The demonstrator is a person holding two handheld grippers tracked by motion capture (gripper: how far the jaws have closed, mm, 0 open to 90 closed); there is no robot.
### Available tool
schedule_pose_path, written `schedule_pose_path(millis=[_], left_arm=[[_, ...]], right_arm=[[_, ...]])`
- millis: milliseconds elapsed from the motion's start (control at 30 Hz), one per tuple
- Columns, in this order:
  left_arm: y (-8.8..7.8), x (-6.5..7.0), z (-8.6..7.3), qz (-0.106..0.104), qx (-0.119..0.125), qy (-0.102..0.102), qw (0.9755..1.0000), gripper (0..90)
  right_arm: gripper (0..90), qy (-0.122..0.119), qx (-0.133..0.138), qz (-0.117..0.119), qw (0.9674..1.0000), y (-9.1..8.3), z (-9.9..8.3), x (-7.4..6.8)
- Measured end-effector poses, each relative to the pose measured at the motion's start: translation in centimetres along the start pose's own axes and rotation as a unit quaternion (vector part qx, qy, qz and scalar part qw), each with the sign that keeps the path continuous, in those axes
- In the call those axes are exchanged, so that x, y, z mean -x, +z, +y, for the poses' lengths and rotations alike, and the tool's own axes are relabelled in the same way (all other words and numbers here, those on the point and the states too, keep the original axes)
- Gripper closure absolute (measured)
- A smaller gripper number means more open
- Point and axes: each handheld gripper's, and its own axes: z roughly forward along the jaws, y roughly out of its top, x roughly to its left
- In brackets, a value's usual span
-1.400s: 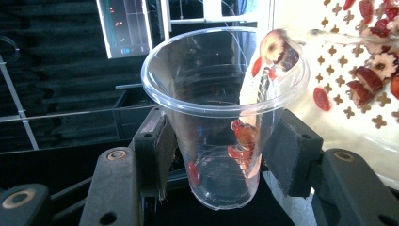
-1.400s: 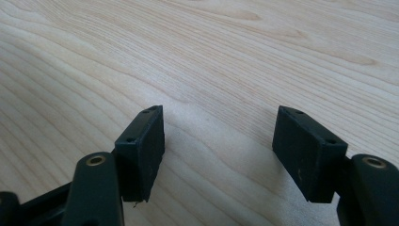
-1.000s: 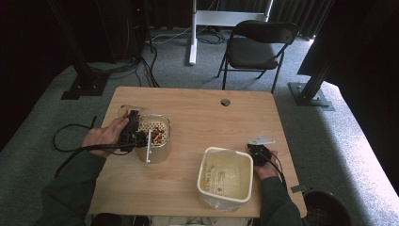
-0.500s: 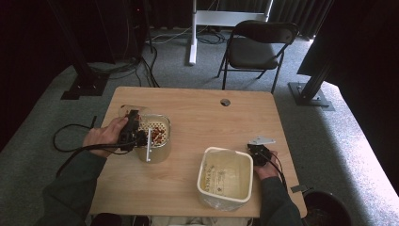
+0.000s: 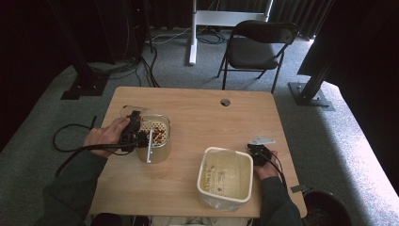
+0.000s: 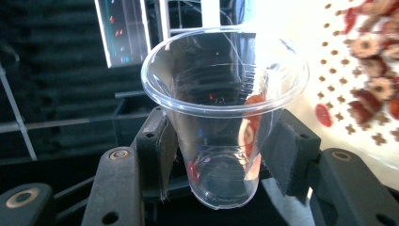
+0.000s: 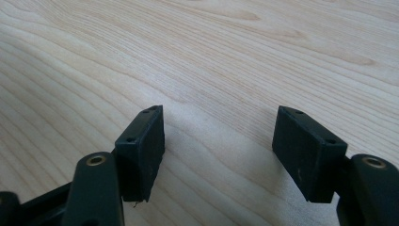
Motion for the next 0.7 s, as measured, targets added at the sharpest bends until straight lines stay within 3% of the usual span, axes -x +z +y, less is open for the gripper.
schedule_pose_path(millis=[33, 100, 167, 233, 300, 333, 367, 567, 700], left_arm=[[0.24, -0.38, -0.40, 0.000, -0.009, -0.029, 0.9995, 48.3], [0.21, -0.27, -0.47, -0.003, -0.009, -0.027, 0.9996, 48.4], [0.18, -0.08, -0.58, 0.000, -0.013, -0.011, 0.9999, 48.4], [0.04, -0.05, -0.60, -0.003, -0.009, -0.017, 0.9998, 48.4], [0.02, 0.14, -0.47, 0.001, -0.011, -0.003, 0.9999, 48.4], [0.02, 0.14, -0.47, 0.001, -0.011, -0.003, 0.9999, 48.4], [0.08, -0.08, -0.61, 0.004, -0.010, -0.018, 0.9998, 48.4], [-0.32, -0.14, -0.62, 0.013, -0.009, -0.016, 0.9998, 48.3], [-0.20, 0.13, -0.61, 0.015, -0.013, 0.006, 0.9998, 48.3]], right_arm=[[34.0, 0.000, 0.000, 0.000, 1.0000, -0.01, -0.01, 0.00], [34.0, 0.001, 0.000, 0.000, 1.0000, -0.02, -0.01, 0.00], [34.0, 0.001, 0.000, 0.000, 1.0000, -0.01, -0.01, 0.00], [34.0, 0.001, 0.000, 0.000, 1.0000, -0.01, -0.01, 0.00], [34.0, 0.000, 0.000, 0.000, 1.0000, -0.01, -0.01, 0.00], [34.0, 0.000, 0.000, 0.000, 1.0000, -0.01, -0.01, 0.00], [34.0, 0.000, 0.000, 0.000, 1.0000, -0.01, -0.01, 0.00], [34.0, 0.001, 0.000, 0.000, 1.0000, -0.01, -0.01, 0.00], [34.0, 0.001, 0.000, 0.000, 1.0000, -0.01, -0.01, 0.01]])
